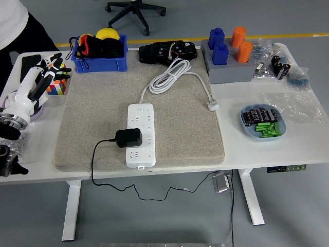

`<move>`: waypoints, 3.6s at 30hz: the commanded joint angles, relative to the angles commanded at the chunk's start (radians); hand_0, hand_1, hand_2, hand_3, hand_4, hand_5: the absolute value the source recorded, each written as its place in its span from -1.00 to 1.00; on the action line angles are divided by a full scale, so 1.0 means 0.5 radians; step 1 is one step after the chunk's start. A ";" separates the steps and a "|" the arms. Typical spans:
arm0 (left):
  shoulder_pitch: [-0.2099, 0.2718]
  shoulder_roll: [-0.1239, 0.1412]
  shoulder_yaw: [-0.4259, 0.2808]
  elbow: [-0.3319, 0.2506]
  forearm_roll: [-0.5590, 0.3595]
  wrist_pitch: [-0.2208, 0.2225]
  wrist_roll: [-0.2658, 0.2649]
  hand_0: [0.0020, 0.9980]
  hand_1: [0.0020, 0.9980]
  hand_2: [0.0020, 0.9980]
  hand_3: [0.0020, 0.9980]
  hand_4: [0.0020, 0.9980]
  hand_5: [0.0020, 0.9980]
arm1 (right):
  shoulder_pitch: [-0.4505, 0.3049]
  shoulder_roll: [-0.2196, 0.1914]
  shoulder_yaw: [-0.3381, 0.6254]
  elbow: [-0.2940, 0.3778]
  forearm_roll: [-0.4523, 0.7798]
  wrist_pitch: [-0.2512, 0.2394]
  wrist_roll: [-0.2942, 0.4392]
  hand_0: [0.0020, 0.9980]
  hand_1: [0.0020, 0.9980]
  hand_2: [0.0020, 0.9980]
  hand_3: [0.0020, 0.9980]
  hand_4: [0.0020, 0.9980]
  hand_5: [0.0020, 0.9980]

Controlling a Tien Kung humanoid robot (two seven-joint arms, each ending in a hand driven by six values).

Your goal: Pull the plug out,throw it away,press the button

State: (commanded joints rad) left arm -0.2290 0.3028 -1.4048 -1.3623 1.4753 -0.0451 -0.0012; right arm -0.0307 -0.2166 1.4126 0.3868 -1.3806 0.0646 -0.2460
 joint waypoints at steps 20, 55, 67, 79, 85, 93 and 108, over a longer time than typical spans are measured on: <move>-0.180 0.153 0.628 -0.121 0.570 -0.198 0.202 0.66 0.66 0.61 0.68 1.00 -1.00 | 0.004 0.005 0.010 -0.004 0.000 0.003 0.000 0.57 0.49 0.49 0.49 0.59 0.56; -0.376 0.103 1.048 -0.002 0.505 -0.177 0.317 0.14 0.10 0.11 0.24 0.98 -1.00 | 0.003 0.004 0.012 -0.006 0.002 0.005 0.001 0.57 0.49 0.49 0.49 0.59 0.56; -0.411 0.088 1.076 0.014 0.498 -0.175 0.355 -0.14 -0.13 -0.08 0.13 0.61 -1.00 | 0.005 0.006 0.020 -0.007 0.000 0.004 0.001 0.57 0.49 0.49 0.49 0.59 0.56; -0.408 0.090 1.080 0.001 0.499 -0.119 0.332 -0.22 -0.21 -0.16 0.09 0.45 -1.00 | 0.004 0.005 0.018 -0.006 -0.001 0.004 0.001 0.57 0.49 0.49 0.49 0.59 0.56; -0.407 0.099 1.032 -0.032 0.507 -0.107 0.338 -0.22 -0.23 -0.16 0.08 0.44 -1.00 | 0.004 0.004 0.015 -0.007 -0.002 0.005 0.000 0.57 0.49 0.49 0.49 0.59 0.56; -0.416 0.099 0.891 0.010 0.491 -0.068 0.301 -0.20 -0.24 -0.17 0.08 0.44 -1.00 | 0.007 0.006 0.019 -0.008 -0.001 0.005 0.001 0.57 0.49 0.49 0.49 0.59 0.56; -0.536 0.074 0.742 0.560 0.697 0.032 0.190 0.09 -0.11 -0.07 0.15 0.46 -1.00 | 0.005 0.009 0.017 -0.010 0.000 0.005 0.001 0.57 0.49 0.49 0.49 0.60 0.56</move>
State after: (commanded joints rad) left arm -0.4969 0.3399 -1.0337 -1.0820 1.8240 -0.0292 0.0939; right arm -0.0284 -0.2120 1.4212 0.3819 -1.3804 0.0669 -0.2454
